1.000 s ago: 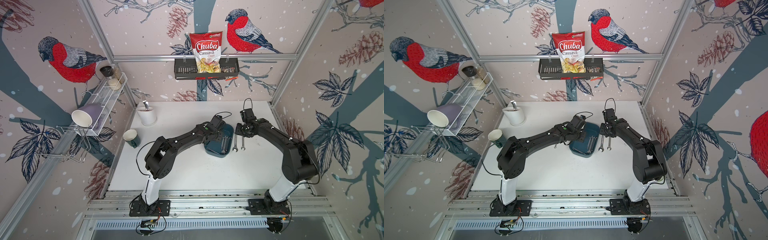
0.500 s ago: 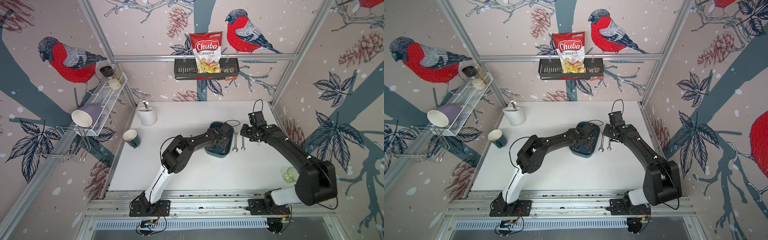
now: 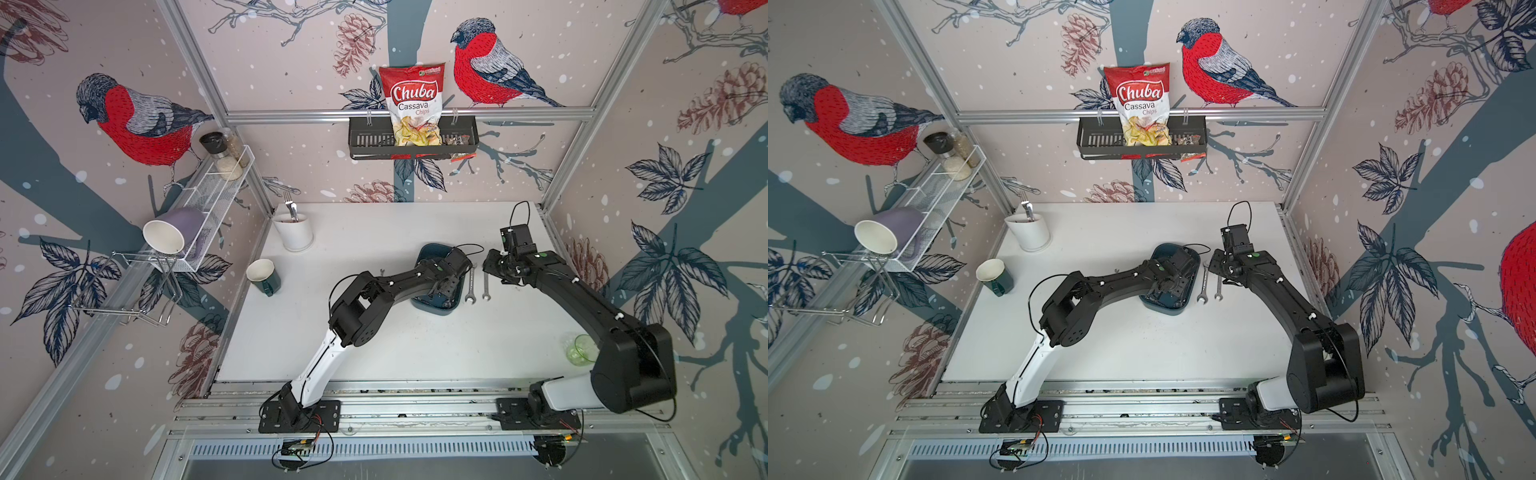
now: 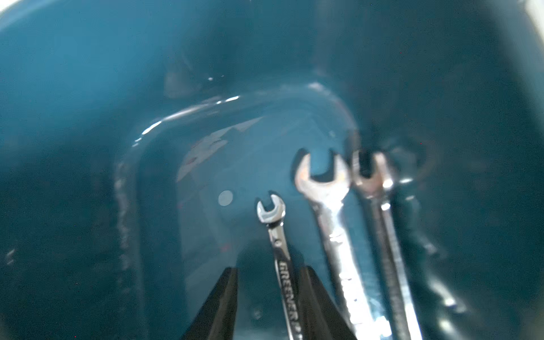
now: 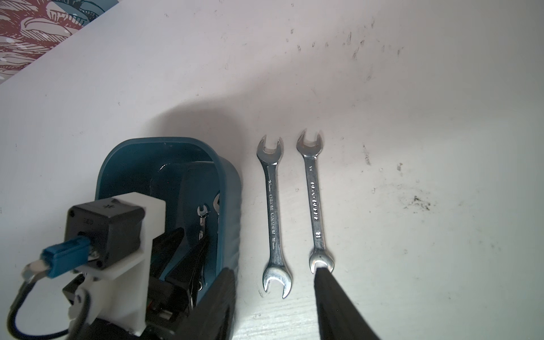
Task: Take out the wrench from the storage box
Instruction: Pick up the wrench from the storage box.
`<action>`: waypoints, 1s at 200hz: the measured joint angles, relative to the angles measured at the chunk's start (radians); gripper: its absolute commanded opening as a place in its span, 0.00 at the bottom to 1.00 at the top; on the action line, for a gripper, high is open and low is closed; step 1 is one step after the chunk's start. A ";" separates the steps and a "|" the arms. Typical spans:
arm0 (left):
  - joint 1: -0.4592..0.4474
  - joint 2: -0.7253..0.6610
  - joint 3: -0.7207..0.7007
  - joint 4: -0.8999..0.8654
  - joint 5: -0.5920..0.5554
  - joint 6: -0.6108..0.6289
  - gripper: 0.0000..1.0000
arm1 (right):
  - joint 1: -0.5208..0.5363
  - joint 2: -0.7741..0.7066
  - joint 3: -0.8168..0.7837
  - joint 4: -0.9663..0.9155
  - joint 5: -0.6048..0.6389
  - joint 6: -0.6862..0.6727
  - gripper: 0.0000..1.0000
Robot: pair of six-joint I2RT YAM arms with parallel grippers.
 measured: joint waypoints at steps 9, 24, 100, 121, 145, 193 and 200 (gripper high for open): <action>0.010 -0.005 -0.005 -0.006 -0.010 0.000 0.38 | -0.003 0.000 0.000 0.000 -0.002 0.000 0.49; 0.027 -0.009 -0.006 -0.018 -0.018 0.000 0.38 | -0.005 0.000 -0.002 0.000 -0.002 0.000 0.49; 0.046 -0.063 -0.019 -0.050 0.052 -0.055 0.39 | -0.008 -0.002 -0.002 0.000 -0.013 0.000 0.49; 0.045 -0.074 -0.033 -0.051 0.064 -0.093 0.39 | -0.008 -0.003 -0.001 0.000 -0.015 0.000 0.50; 0.045 -0.079 -0.050 -0.050 0.064 -0.130 0.39 | -0.008 -0.003 -0.001 0.000 -0.018 0.000 0.50; 0.044 -0.075 -0.059 -0.050 0.065 -0.164 0.37 | -0.008 -0.004 -0.002 0.000 -0.021 0.000 0.50; 0.043 -0.071 -0.060 -0.050 0.065 -0.165 0.37 | -0.008 -0.005 -0.003 0.000 -0.021 0.000 0.50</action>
